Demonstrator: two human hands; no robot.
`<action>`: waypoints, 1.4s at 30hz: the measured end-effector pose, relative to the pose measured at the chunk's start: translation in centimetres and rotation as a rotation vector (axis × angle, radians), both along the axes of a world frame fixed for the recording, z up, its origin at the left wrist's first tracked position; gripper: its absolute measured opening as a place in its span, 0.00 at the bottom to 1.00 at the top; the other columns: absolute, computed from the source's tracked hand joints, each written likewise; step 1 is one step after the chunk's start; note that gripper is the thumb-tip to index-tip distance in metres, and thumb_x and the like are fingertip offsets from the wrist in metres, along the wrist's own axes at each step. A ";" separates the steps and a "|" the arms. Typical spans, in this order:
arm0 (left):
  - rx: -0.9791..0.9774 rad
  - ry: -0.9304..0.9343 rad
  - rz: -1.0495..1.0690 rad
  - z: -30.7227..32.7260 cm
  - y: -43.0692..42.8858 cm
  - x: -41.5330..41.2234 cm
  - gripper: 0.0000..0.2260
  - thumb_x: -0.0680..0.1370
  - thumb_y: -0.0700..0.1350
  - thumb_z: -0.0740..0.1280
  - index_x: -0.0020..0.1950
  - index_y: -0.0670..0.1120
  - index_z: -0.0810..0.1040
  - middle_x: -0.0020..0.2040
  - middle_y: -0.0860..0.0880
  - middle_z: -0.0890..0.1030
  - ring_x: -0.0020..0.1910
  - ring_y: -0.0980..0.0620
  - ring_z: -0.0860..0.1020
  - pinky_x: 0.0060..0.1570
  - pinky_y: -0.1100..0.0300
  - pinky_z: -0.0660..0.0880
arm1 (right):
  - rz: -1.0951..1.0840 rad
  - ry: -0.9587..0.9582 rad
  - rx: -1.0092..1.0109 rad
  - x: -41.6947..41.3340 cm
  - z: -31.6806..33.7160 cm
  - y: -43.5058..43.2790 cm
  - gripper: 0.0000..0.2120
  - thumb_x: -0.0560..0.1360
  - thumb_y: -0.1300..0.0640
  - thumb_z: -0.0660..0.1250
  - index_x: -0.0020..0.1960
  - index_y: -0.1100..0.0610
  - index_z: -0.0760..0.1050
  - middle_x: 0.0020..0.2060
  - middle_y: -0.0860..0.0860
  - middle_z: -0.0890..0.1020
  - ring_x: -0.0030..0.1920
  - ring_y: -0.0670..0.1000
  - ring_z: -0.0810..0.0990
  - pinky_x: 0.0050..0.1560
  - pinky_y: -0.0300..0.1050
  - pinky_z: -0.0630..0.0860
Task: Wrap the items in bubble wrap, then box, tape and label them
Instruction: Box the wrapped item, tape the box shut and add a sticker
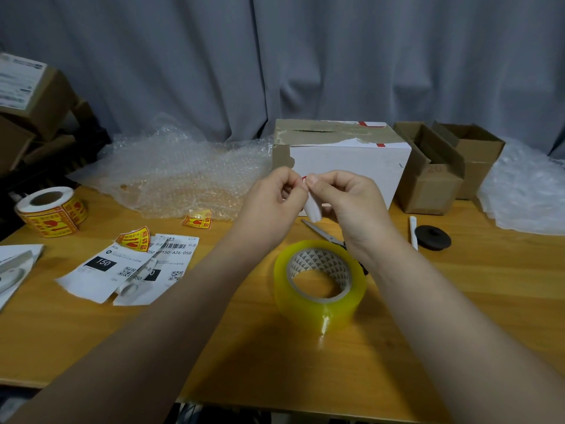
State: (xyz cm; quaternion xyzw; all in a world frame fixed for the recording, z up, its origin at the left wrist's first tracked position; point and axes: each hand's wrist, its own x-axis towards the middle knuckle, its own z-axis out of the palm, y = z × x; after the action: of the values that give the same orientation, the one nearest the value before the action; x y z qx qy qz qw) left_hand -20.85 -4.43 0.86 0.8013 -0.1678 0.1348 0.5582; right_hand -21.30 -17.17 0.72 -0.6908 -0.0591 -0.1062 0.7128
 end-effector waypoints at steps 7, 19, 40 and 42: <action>-0.279 0.123 -0.072 -0.3 -0.3 -0.2 0.07 0.80 0.39 0.60 0.42 0.41 0.72 0.39 0.41 0.78 0.39 0.48 0.79 0.44 0.56 0.77 | 0.008 0.249 0.324 0.3 0.4 0.8 0.08 0.77 0.58 0.66 0.42 0.60 0.78 0.35 0.55 0.81 0.34 0.50 0.79 0.31 0.37 0.74; -0.211 0.171 -0.188 -0.7 -0.1 0.6 0.09 0.81 0.42 0.61 0.41 0.43 0.73 0.39 0.49 0.79 0.38 0.57 0.76 0.42 0.62 0.74 | -0.114 0.146 0.136 0.2 0.2 0.9 0.10 0.79 0.57 0.65 0.44 0.63 0.79 0.36 0.58 0.82 0.37 0.53 0.81 0.41 0.48 0.79; -0.408 0.324 -0.076 -2.1 0.1 1.7 0.10 0.82 0.40 0.59 0.40 0.43 0.71 0.35 0.47 0.75 0.32 0.58 0.75 0.35 0.66 0.74 | -0.235 0.411 0.492 1.5 -0.2 0.5 0.08 0.77 0.59 0.67 0.40 0.59 0.76 0.36 0.54 0.80 0.34 0.49 0.77 0.29 0.38 0.75; -0.384 0.319 -0.071 -2.1 0.2 1.6 0.07 0.82 0.41 0.57 0.46 0.42 0.71 0.37 0.46 0.78 0.31 0.59 0.78 0.34 0.66 0.76 | -0.118 0.401 0.512 1.4 -0.2 0.1 0.06 0.78 0.58 0.66 0.44 0.60 0.77 0.37 0.53 0.81 0.34 0.49 0.79 0.33 0.40 0.78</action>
State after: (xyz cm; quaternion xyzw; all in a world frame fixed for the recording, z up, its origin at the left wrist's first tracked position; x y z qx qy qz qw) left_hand -19.25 -4.24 -1.26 0.6855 -0.0770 0.0165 0.7238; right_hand -19.89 -17.03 0.52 -0.4985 0.1510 -0.0206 0.8534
